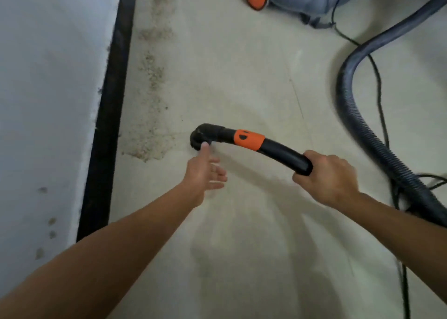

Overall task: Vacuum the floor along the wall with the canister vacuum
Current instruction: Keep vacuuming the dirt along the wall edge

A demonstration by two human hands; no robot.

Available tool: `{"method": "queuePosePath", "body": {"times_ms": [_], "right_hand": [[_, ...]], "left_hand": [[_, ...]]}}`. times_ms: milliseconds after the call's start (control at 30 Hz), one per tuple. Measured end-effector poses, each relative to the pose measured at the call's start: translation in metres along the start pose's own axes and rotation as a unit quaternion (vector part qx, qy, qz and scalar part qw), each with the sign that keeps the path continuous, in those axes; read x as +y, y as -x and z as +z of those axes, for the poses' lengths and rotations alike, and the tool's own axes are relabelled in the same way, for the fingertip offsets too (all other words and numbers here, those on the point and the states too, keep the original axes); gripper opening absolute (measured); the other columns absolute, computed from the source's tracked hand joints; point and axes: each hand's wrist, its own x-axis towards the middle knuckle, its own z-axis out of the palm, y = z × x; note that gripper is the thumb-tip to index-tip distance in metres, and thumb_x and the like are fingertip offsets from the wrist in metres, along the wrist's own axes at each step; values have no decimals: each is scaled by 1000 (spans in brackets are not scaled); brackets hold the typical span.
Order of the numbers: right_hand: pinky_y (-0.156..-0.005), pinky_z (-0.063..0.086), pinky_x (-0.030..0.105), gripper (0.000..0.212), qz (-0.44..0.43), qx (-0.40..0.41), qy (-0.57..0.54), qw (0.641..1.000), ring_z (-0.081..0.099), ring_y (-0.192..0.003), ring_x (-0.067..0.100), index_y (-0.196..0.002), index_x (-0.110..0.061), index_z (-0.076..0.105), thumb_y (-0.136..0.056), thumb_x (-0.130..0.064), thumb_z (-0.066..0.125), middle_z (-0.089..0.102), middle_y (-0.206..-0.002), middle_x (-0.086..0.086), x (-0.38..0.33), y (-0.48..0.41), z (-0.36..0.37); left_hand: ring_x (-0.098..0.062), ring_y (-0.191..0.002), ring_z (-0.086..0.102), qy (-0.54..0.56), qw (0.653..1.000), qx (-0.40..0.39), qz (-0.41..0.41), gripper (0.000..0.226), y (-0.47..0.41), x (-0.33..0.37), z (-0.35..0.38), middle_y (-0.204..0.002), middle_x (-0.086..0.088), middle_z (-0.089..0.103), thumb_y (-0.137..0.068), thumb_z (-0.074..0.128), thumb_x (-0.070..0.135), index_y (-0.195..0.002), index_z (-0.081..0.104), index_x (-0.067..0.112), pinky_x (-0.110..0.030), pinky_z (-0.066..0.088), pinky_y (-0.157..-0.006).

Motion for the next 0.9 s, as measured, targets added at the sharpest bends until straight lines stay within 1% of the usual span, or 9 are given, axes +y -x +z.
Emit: {"method": "queuePosePath", "body": {"times_ms": [67, 100, 200, 333, 433, 567, 667, 800, 900], "right_hand": [[-51, 32, 28, 25, 35, -7, -19, 999, 52, -58, 20, -74, -30, 50, -73, -45, 69, 52, -58, -10, 25, -16, 2], [-51, 37, 29, 25, 46, -14, -37, 998, 56, -58, 19, -71, -29, 51, -73, -43, 71, 56, -59, -8, 34, -22, 4], [-55, 50, 34, 19, 61, -38, -83, 994, 62, -58, 19, -70, -26, 59, -72, -37, 74, 63, -59, -2, 47, -34, 6], [-49, 37, 27, 19, 56, -54, -69, 995, 61, -57, 13, -71, -28, 58, -73, -38, 74, 62, -59, -4, 32, -20, 6], [-49, 38, 26, 20, 62, -40, -50, 996, 60, -56, 12, -73, -30, 57, -75, -42, 73, 61, -59, -6, 19, -4, 11], [-50, 42, 26, 22, 89, -17, -91, 992, 62, -53, 15, -79, -27, 60, -76, -44, 73, 63, -60, -5, -2, -13, 21], [-49, 39, 26, 20, 61, -42, -110, 991, 62, -56, 12, -82, -27, 62, -77, -42, 74, 64, -62, -6, -24, -11, 41], [-52, 42, 29, 20, 61, -56, -114, 990, 62, -59, 15, -83, -27, 60, -80, -41, 73, 64, -65, -5, -40, -7, 40], [-53, 42, 31, 20, 80, -28, -128, 988, 61, -59, 17, -84, -24, 59, -80, -38, 73, 64, -65, -2, -44, -8, 40]], "left_hand": [[-28, -72, 67, -155, 986, 24, 61, 49, -19, -14, -29, -80, -15, 68, -98, 41, 51, -94, 62, 7, -41, 58, -69], [-29, -77, 66, -245, 962, 45, 109, 45, -30, -23, -45, -83, -14, 67, -99, 43, 48, -91, 62, 7, -42, 55, -74], [-25, -88, 60, -463, 854, 106, 214, 33, -57, -48, -87, -95, -9, 64, -98, 47, 41, -93, 62, 12, -36, 47, -76], [-23, -112, 46, -576, 764, 144, 252, 30, -58, -87, -129, -123, -8, 50, -99, 44, 32, -115, 57, 10, -34, 43, -90], [-33, -129, 42, -581, 754, 160, 261, 44, -38, -119, -143, -141, -20, 45, -97, 41, 30, -128, 54, 2, -38, 38, -104], [-46, -120, 54, -546, 756, 198, 302, 56, -34, -147, -136, -129, -32, 55, -88, 31, 27, -119, 62, -9, -53, 46, -97], [-42, -122, 53, -538, 757, 203, 310, 55, -32, -158, -134, -130, -28, 55, -90, 31, 27, -120, 62, -6, -47, 42, -102], [-39, -126, 51, -541, 759, 192, 307, 59, -22, -168, -148, -135, -24, 53, -95, 29, 38, -123, 62, -1, -35, 21, -110], [-35, -131, 46, -523, 766, 188, 324, 57, -23, -176, -157, -140, -21, 50, -95, 32, 39, -126, 60, 0, -36, 23, -111]]}}
